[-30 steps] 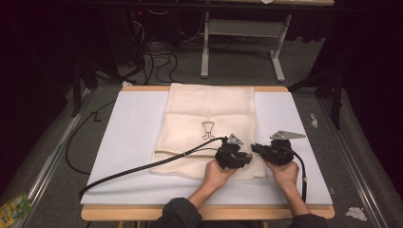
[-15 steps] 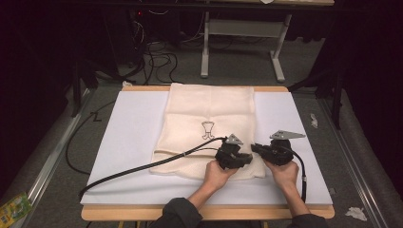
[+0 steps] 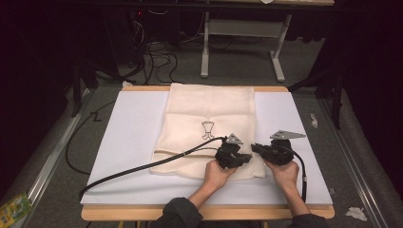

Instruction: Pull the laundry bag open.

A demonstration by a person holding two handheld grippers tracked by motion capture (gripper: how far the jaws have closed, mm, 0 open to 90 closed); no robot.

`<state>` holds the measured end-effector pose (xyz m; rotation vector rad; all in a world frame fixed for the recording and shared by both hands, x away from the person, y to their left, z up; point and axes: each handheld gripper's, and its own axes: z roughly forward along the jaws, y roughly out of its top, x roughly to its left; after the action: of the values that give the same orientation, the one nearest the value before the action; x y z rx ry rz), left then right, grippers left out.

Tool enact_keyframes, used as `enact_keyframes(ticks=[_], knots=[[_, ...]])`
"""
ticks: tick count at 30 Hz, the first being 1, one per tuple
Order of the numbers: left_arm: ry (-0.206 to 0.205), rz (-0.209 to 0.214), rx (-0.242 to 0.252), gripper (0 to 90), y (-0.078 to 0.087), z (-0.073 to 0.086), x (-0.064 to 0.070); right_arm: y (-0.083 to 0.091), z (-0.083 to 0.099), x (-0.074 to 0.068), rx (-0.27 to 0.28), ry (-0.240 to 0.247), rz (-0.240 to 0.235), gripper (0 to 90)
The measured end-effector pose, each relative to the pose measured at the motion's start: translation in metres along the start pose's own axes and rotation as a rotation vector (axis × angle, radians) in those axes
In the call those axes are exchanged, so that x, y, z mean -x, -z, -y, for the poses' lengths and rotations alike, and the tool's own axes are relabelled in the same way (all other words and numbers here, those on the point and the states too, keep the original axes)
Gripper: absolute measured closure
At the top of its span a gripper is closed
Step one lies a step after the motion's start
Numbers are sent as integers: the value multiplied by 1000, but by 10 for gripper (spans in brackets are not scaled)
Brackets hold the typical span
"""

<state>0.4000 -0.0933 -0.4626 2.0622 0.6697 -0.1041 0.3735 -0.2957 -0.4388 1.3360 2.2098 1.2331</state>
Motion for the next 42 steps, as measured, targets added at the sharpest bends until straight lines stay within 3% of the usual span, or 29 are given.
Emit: enact_keyframes(ticks=[24,31,42], knots=[[-48,-31,-21,867,7,0,0,1,3,1,-2,7,-2,876],[-95,-67,-27,866,11,0,3,2,3,2,2,10,1,876],[-102,-75,-34,866,13,0,3,2,3,3,-1,2,-1,876]])
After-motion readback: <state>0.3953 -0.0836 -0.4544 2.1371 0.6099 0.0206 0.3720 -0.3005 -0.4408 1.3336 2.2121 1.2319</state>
